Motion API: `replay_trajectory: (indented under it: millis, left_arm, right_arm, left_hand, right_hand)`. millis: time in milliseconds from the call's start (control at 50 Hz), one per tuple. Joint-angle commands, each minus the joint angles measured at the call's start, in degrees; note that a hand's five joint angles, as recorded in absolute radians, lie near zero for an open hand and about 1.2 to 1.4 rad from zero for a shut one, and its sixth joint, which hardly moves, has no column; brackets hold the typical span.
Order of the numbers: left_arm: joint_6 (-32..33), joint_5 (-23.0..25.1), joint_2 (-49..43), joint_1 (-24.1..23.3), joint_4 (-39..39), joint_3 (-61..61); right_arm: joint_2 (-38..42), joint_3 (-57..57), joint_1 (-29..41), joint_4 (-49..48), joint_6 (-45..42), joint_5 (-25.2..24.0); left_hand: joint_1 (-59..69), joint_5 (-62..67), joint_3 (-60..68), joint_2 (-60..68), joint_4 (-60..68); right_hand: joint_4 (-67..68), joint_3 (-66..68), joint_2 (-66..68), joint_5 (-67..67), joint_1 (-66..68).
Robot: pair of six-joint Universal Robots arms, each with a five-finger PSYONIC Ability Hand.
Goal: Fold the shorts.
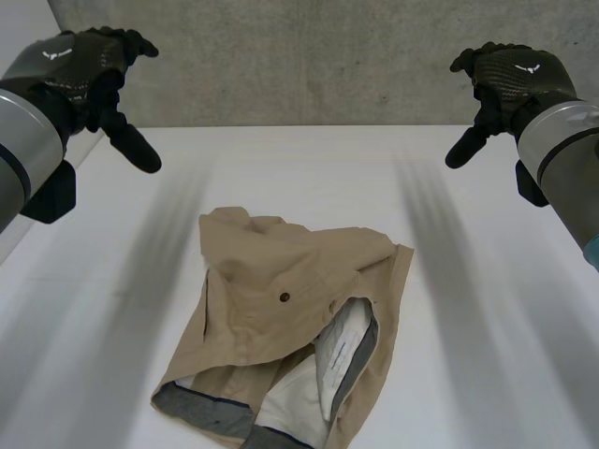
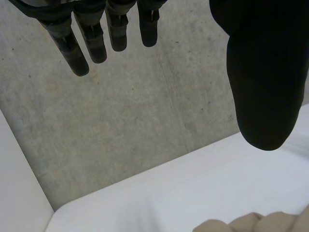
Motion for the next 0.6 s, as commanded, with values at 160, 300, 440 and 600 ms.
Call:
replay_trajectory:
  millis: [160,300,440,600]
  left_arm:
    - [1.6,2.5,1.3,-2.0,9.6,-19.6]
    - [5.2,9.4,0.8,-0.4,15.4,-31.7]
    - [5.4,11.1,0.5,-0.8,20.5,-38.2]
    - [12.3,11.1,-2.9,-1.3,23.1,-40.0]
  right_arm:
    - [-1.0,12.3,-0.7,-0.8,-10.4,-8.1]
    - [-1.1,21.9,-4.0,-5.8,-13.3,-11.2]
    - [-1.0,24.8,-4.6,-7.6,-13.8,-12.2]
    - [-1.0,26.2,-4.9,-8.4,-13.8,-12.9]
  left_hand:
    - [2.7,1.0,1.4,2.0,2.0]
    - [6.5,4.9,5.3,5.9,5.9]
    - [6.2,4.6,4.9,5.5,5.6]
    - [6.5,4.9,5.3,5.9,5.9]
  right_hand:
    - [-3.8,-2.5,-3.0,-4.1,-1.8]
    - [-3.8,-2.5,-3.0,-4.1,-1.8]
    - [-3.8,-2.5,-3.0,-4.1,-1.8]
    - [-3.8,-2.5,-3.0,-4.1,-1.8]
